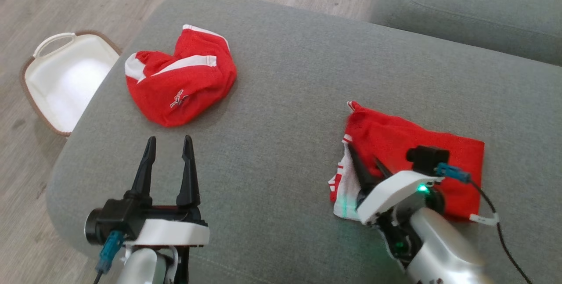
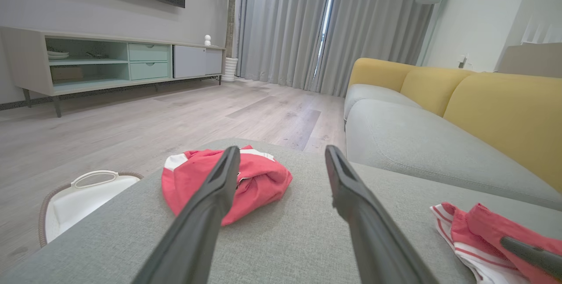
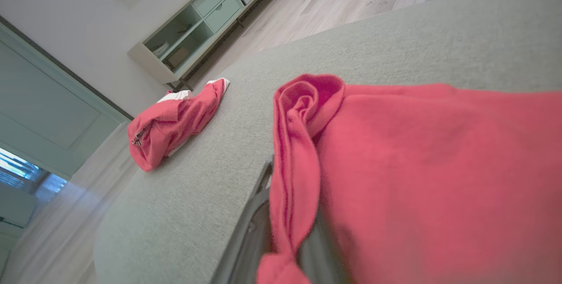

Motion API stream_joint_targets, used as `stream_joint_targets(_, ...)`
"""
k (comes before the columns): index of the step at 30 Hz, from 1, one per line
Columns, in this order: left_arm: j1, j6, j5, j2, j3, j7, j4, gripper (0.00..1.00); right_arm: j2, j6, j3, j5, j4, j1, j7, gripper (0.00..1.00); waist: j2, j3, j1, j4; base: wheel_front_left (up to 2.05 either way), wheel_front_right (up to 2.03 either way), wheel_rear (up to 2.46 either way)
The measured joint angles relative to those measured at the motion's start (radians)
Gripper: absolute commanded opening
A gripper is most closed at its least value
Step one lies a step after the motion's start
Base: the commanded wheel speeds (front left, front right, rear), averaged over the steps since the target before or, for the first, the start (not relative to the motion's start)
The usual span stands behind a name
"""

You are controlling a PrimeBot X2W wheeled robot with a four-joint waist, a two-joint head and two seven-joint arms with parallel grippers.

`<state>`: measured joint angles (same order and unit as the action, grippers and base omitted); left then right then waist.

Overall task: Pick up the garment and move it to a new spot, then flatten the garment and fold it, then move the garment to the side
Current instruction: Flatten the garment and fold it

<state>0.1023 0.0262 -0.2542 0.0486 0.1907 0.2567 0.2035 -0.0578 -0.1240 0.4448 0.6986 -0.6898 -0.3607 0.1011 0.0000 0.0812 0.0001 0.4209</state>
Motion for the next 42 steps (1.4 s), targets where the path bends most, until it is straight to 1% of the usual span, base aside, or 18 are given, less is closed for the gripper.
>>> stream_joint_targets(3, 0.0, -0.009, -0.009, 0.0, -0.001, 0.0, 0.0, 1.0, 0.0, 0.0, 0.071, 0.074, 0.012, -0.006, 0.002, 1.0, 0.0, 0.003, 0.0, -0.008, 0.0, 0.0, 0.0)
stream_joint_targets(5, 0.0, -0.009, -0.008, 0.0, -0.001, 0.0, 0.001, 1.0, 0.002, 0.0, 0.095, 0.089, 0.008, -0.01, 0.007, 1.0, 0.0, 0.004, 0.0, -0.018, 0.0, 0.0, 0.0)
stream_joint_targets(8, 0.001, -0.009, -0.008, 0.0, -0.001, 0.0, 0.002, 1.0, 0.002, 0.0, 0.07, 0.076, -0.032, -0.035, 0.044, 1.0, 0.0, 0.003, 0.0, -0.038, 0.0, 0.0, 0.0)
stream_joint_targets(10, 0.001, -0.009, 0.0, 0.0, -0.001, 0.0, 0.002, 1.0, 0.001, 0.0, 0.037, 0.042, -0.055, -0.059, 0.07, 1.0, 0.0, 0.003, 0.0, -0.055, 0.0, 0.0, 0.0)
stream_joint_targets(12, 0.002, -0.008, 0.005, 0.0, -0.001, 0.0, 0.001, 1.0, 0.001, 0.0, 0.001, -0.018, -0.067, -0.085, 0.094, 1.0, 0.0, 0.002, 0.0, -0.075, 0.0, 0.0, 0.0)
stream_joint_targets(13, 0.003, -0.008, 0.008, 0.0, -0.001, 0.0, -0.001, 1.0, 0.001, 0.0, -0.022, -0.066, -0.07, -0.097, 0.106, 1.0, 0.0, 0.002, 0.0, -0.086, 0.0, 0.0, 0.0)
stream_joint_targets(16, 0.011, -0.007, 0.009, 0.0, -0.001, 0.0, -0.012, 1.0, -0.005, 0.0, -0.112, -0.24, -0.061, -0.121, 0.13, 1.0, 0.0, 0.001, 0.0, -0.124, 0.0, 0.0, 0.0)
stream_joint_targets(18, 0.019, -0.008, 0.009, 0.0, -0.002, 0.0, -0.02, 1.0, -0.02, 0.0, -0.174, -0.359, -0.024, -0.117, 0.138, 1.0, 0.0, 0.001, 0.0, -0.151, 0.0, 0.0, 0.0)
stream_joint_targets(19, 0.019, -0.008, 0.009, 0.0, -0.002, 0.0, -0.02, 1.0, -0.02, 0.0, -0.174, -0.359, -0.024, -0.117, 0.138, 1.0, 0.0, 0.001, 0.0, -0.151, 0.0, 0.0, 0.0)
stream_joint_targets(21, 0.021, -0.008, 0.009, 0.0, -0.004, 0.0, -0.024, 1.0, -0.031, 0.0, -0.253, -0.461, 0.038, -0.104, 0.143, 1.0, 0.0, 0.003, 0.0, -0.179, 0.0, 0.0, 0.0)
stream_joint_targets(23, 0.022, -0.009, 0.011, 0.0, -0.005, 0.0, -0.025, 1.0, -0.031, 0.0, -0.325, -0.534, 0.115, -0.066, 0.147, 1.0, 0.0, 0.006, 0.0, -0.207, 0.0, 0.0, 0.0)
stream_joint_targets(25, 0.025, -0.01, 0.02, 0.0, -0.011, 0.0, -0.021, 1.0, -0.025, 0.0, -0.389, -0.579, 0.192, -0.002, 0.147, 1.0, 0.0, 0.01, 0.0, -0.23, 0.0, 0.0, 0.0)
stream_joint_targets(27, 0.029, -0.018, 0.019, 0.0, -0.024, 0.0, -0.016, 1.0, -0.019, 0.0, -0.431, -0.628, 0.263, 0.074, 0.15, 1.0, 0.0, 0.015, 0.0, -0.251, 0.0, 0.0, 0.0)
stream_joint_targets(30, 0.036, -0.016, 0.019, 0.0, -0.027, 0.0, -0.013, 1.0, -0.005, 0.0, -0.478, -0.654, 0.338, 0.165, 0.15, 1.0, 0.0, 0.024, 0.0, -0.279, 0.0, 0.0, 0.0)
stream_joint_targets(33, 0.036, -0.008, 0.019, -0.001, -0.026, 0.0, -0.007, 1.0, 0.003, 0.0, -0.507, -0.657, 0.395, 0.208, 0.15, 1.0, 0.0, 0.033, 0.0, -0.299, 0.0, 0.0, 0.0)
stream_joint_targets(38, 0.035, -0.007, 0.035, -0.001, -0.029, 0.0, -0.008, 1.0, 0.008, 0.0, -0.5, -0.605, 0.447, 0.224, 0.15, 1.0, 0.0, 0.038, 0.0, -0.318, 0.0, 0.0, 0.0)
stream_joint_targets(42, 0.033, -0.009, 0.037, -0.001, -0.028, 0.0, -0.011, 1.0, 0.009, 0.0, -0.498, -0.602, 0.453, 0.246, 0.148, 1.0, 0.0, 0.041, 0.0, -0.32, 0.0, 0.0, 0.0)
